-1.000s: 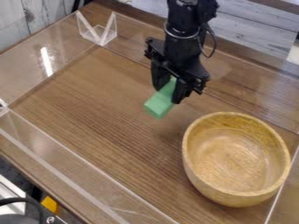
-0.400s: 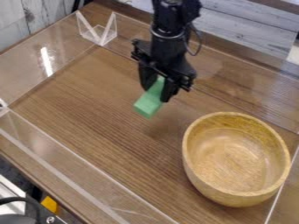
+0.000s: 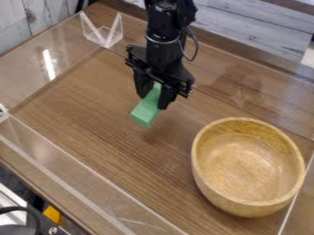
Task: Remove the green block from inside the brown bowl and put it on the table
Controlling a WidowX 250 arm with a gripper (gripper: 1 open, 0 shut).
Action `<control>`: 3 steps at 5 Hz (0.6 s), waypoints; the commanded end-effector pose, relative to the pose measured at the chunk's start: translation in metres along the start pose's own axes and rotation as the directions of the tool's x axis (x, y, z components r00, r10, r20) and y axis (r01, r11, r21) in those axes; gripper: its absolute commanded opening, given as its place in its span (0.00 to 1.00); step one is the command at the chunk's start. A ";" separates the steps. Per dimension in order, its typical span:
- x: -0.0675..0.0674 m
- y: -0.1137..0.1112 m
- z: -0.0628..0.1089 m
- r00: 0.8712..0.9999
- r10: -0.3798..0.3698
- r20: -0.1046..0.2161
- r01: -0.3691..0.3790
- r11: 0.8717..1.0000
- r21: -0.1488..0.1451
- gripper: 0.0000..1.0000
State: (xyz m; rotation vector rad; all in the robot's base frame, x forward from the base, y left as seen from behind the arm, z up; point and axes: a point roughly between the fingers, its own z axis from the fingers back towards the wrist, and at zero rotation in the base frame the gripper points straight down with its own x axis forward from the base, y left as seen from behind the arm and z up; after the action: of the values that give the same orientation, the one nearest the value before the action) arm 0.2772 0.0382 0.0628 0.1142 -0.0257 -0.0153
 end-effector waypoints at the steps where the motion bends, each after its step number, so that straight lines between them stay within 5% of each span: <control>1: 0.004 0.005 0.009 0.999 0.027 0.038 -0.027 1.000 0.006 0.00; 3: 0.002 0.005 0.007 0.998 0.051 0.037 -0.052 0.999 0.006 0.00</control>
State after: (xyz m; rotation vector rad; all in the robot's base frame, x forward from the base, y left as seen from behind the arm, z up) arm 0.2758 0.0381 0.0605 0.1141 -0.0280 0.0225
